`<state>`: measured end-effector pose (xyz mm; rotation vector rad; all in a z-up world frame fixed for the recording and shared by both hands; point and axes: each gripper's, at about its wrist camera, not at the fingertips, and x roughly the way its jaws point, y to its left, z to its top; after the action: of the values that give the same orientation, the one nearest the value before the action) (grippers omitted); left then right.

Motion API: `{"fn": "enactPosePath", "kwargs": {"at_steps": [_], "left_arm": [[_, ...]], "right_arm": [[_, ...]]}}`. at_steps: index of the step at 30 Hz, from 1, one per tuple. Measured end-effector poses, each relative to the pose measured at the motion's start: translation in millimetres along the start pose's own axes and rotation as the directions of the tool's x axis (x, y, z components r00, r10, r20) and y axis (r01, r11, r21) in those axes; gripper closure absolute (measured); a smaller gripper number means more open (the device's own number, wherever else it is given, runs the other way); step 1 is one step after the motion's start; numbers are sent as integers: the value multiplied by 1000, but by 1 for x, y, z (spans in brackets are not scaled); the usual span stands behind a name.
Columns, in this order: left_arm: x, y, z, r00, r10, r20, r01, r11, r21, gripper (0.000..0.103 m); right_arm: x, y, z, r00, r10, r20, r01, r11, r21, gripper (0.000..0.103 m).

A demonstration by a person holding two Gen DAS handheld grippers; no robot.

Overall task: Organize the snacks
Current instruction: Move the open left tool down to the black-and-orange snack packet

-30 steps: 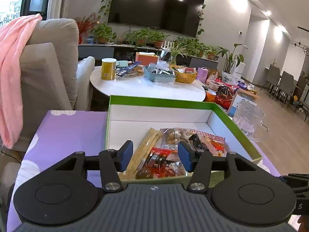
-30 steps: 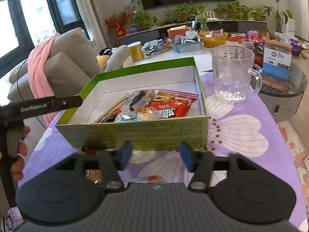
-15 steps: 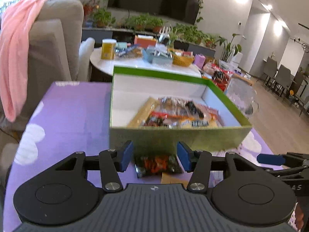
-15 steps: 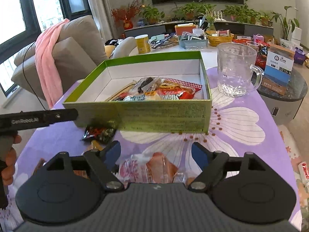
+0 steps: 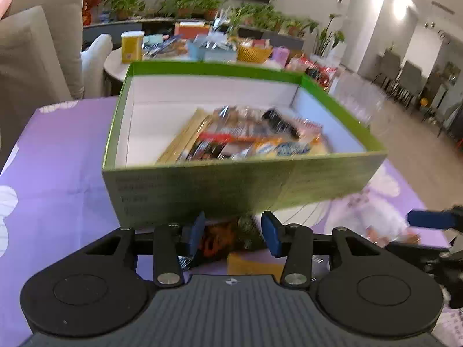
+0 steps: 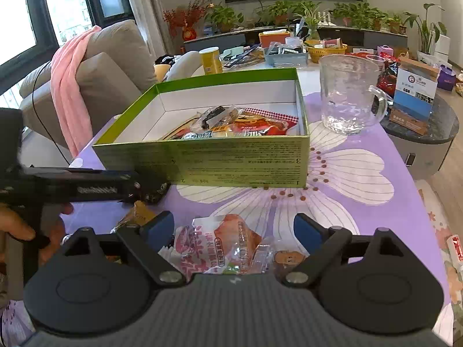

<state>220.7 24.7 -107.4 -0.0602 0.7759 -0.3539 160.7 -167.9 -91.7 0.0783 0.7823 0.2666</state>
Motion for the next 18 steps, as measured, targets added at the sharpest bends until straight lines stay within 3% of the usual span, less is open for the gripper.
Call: {"fn": "enactPosePath", "kwargs": {"at_steps": [11,14,18], "left_arm": [[-35,4,-27,998,31,-55,-35,996,-76,64],[-49,6,-35,997,12,-77,-21,993,-117,64],[-58,7,-33,998,64,-29,-65,997,-35,64]], "right_arm": [[-4,18,-5,999,40,-11,-41,995,-89,26],[-5,24,-8,999,43,-17,-45,990,-134,26],[-1,32,-13,998,27,-50,-37,975,-217,26]]}}
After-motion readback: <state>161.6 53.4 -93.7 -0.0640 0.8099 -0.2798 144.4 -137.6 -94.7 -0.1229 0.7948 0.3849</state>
